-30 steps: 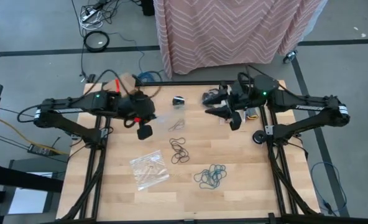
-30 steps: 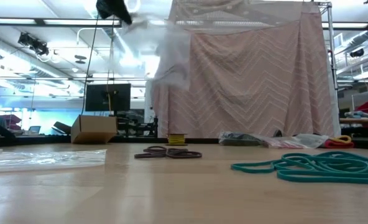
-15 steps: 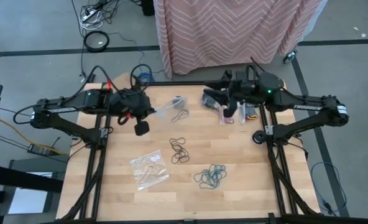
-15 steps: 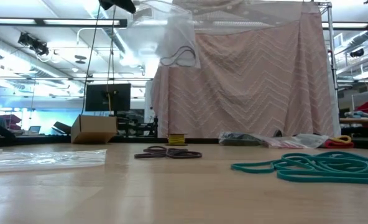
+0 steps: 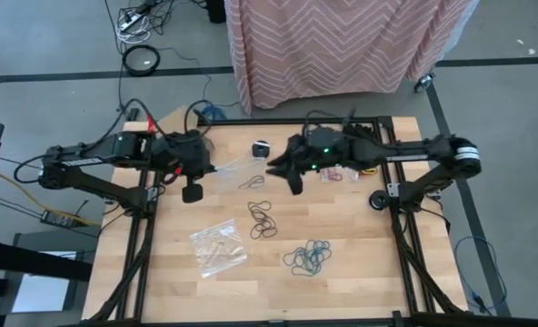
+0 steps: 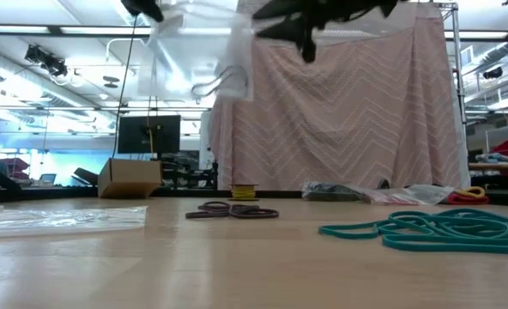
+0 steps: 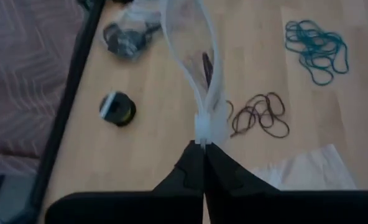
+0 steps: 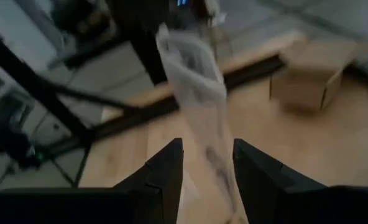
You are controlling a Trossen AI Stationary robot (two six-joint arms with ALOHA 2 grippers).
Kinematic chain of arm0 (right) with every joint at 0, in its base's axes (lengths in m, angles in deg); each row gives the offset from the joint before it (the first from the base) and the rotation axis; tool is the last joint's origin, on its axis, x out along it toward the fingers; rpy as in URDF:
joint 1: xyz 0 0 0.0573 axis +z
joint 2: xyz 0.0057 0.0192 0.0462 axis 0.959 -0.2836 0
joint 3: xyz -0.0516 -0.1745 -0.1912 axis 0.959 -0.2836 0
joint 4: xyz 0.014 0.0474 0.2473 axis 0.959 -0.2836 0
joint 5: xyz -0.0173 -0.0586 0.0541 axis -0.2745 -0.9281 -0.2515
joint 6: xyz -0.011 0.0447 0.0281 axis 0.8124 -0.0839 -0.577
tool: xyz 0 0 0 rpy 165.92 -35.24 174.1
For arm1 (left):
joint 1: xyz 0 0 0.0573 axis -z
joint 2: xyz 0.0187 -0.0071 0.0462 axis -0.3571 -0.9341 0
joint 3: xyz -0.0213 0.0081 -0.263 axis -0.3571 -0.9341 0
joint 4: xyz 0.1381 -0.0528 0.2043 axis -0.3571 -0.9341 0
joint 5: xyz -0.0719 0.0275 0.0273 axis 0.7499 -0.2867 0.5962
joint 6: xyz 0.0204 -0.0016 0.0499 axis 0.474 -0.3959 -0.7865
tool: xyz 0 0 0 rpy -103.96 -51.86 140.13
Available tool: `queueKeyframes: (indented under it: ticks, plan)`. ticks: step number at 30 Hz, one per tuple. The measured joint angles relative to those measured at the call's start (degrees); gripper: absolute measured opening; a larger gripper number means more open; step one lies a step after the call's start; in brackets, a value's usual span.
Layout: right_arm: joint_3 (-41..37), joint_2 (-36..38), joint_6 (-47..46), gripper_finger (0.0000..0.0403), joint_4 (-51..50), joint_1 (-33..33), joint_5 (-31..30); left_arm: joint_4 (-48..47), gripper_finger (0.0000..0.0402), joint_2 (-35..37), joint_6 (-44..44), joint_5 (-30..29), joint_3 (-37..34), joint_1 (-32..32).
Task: Sort rubber bands
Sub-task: Put the violet rubber band into the transparent bag
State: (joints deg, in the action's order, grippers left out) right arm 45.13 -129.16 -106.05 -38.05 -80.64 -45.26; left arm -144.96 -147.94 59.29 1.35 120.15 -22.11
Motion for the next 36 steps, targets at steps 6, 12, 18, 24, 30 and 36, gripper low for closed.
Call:
queueKeyframes:
  ticks: [6, 12, 18, 24, 30, 36]
  plan:
    - [-0.02, -7.4, 2.89, 0.0123, -1.84, 0.0, 4.44, 5.54, 0.0, 0.36, 2.43, 4.6, -7.45, 0.0]
    - [0.02, -14.32, 7.73, 0.0121, -7.18, 0.28, 7.01, 9.79, 0.0, 0.28, 4.11, 6.42, -11.63, 0.0]
    - [0.0, -20.73, 9.48, 0.0121, -9.18, 1.43, 9.72, 5.81, 0.0, 1.71, 4.9, 6.3, -11.59, 0.0]
    - [-0.03, -24.02, 10.22, 0.0121, -8.73, 1.73, 4.66, -1.94, 0.0, 5.03, 6.22, 4.1, -11.61, 0.0]
    - [-0.04, -26.58, 12.13, 0.0121, -3.49, 2.2, 4.37, -3.44, 0.0, 8.1, 6.73, 2.31, -11.59, -0.02]
    - [0.02, -29.26, 15.78, 0.0121, 1.09, 4.47, 3.12, -3.57, 0.0, 10.3, 7.93, 1.87, -11.56, -0.02]
